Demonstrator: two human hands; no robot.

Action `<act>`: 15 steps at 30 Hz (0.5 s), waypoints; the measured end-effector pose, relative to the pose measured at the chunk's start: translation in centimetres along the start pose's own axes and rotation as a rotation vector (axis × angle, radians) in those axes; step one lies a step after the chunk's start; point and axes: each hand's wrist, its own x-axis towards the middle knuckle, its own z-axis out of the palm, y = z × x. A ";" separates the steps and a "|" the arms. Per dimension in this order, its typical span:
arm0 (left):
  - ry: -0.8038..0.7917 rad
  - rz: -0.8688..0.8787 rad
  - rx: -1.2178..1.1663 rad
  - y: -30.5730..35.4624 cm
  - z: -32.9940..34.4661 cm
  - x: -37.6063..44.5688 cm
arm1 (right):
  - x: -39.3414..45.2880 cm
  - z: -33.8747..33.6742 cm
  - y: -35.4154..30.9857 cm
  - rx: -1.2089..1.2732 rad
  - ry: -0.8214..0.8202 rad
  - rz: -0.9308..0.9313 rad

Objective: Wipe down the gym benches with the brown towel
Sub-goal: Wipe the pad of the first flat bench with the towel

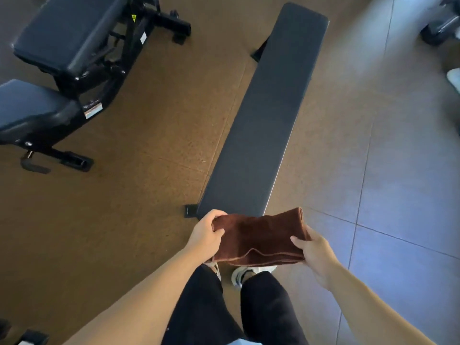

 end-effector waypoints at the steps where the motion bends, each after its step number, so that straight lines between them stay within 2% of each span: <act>1: -0.030 0.037 0.027 0.4 0.5 1.4 | 0.3 0.3 -0.4 -0.068 0.078 -0.055; 4: -0.098 0.131 0.050 1.3 2.3 4.8 | 0.5 1.8 -1.7 -0.246 0.228 -0.213; 6: -0.077 0.147 -0.003 0.7 2.8 7.2 | 1.1 3.7 -2.2 -0.251 0.140 -0.273; 8: 0.103 0.057 -0.124 -1.3 2.3 9.7 | 3.1 6.3 -2.0 -0.225 -0.029 -0.207; 10: 0.289 -0.091 -0.239 -4.5 1.2 11.7 | 6.2 9.1 -0.5 -0.351 -0.096 -0.168; 12: 0.341 -0.131 -0.121 -8.3 0.6 13.4 | 9.8 11.7 1.8 -0.543 -0.044 -0.224; 15: 0.277 -0.122 0.044 -12.9 1.0 15.6 | 15.5 15.4 5.0 -0.883 -0.019 -0.403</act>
